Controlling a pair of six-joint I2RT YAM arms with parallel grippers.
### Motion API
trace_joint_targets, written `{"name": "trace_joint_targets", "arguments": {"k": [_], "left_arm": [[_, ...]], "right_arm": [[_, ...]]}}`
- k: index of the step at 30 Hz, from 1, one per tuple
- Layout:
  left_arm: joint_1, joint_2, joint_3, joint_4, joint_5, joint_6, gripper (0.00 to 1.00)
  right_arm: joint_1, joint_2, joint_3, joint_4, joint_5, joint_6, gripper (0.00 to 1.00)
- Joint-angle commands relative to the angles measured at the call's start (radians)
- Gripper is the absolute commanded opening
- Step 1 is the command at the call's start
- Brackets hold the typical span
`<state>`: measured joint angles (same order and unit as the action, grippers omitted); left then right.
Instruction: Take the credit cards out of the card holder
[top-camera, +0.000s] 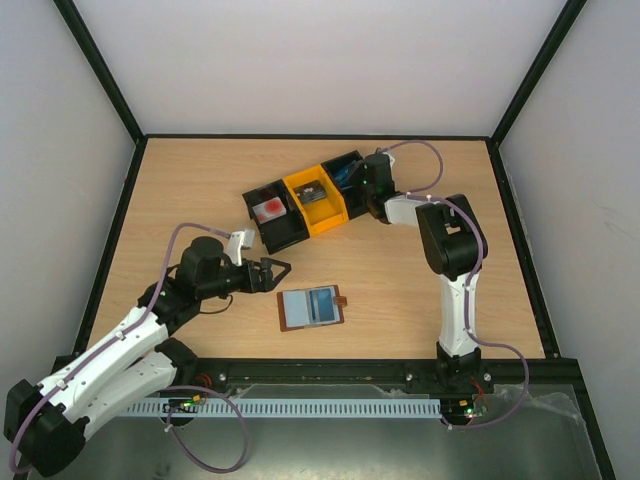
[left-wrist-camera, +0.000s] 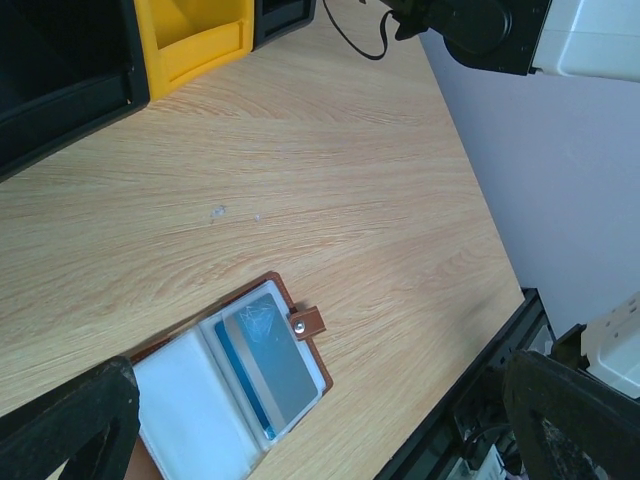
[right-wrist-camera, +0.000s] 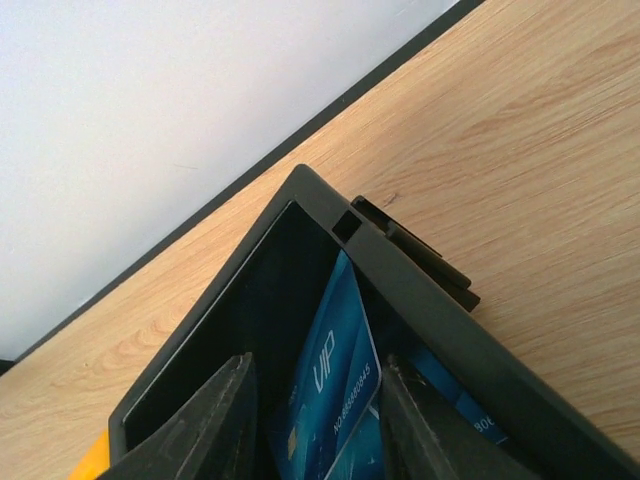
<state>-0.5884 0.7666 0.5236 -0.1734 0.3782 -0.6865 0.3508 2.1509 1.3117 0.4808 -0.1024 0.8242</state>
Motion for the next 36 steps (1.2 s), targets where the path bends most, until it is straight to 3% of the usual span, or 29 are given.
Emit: {"name": "trace_joint_targets", "arguments": {"k": [1,15,26,36], "left_arm": [[0.007,0.002,-0.012,0.029,0.019,-0.019,1.0],[0.006,0.01,-0.027,0.061,0.035,-0.051,1.0],[0.008,0.011,-0.049,0.079,0.033,-0.063,1.0],[0.007,0.044,-0.087,0.099,0.085,-0.069,1.0]], "right_arm": [[-0.004,0.008,0.034,-0.082,0.017,-0.036,0.36],[-0.004,-0.014,0.115,-0.281,0.077,-0.078,0.42],[-0.004,-0.014,0.169,-0.335,0.008,-0.039,0.43],[-0.003,-0.184,0.083,-0.393,-0.034,-0.046,0.43]]}}
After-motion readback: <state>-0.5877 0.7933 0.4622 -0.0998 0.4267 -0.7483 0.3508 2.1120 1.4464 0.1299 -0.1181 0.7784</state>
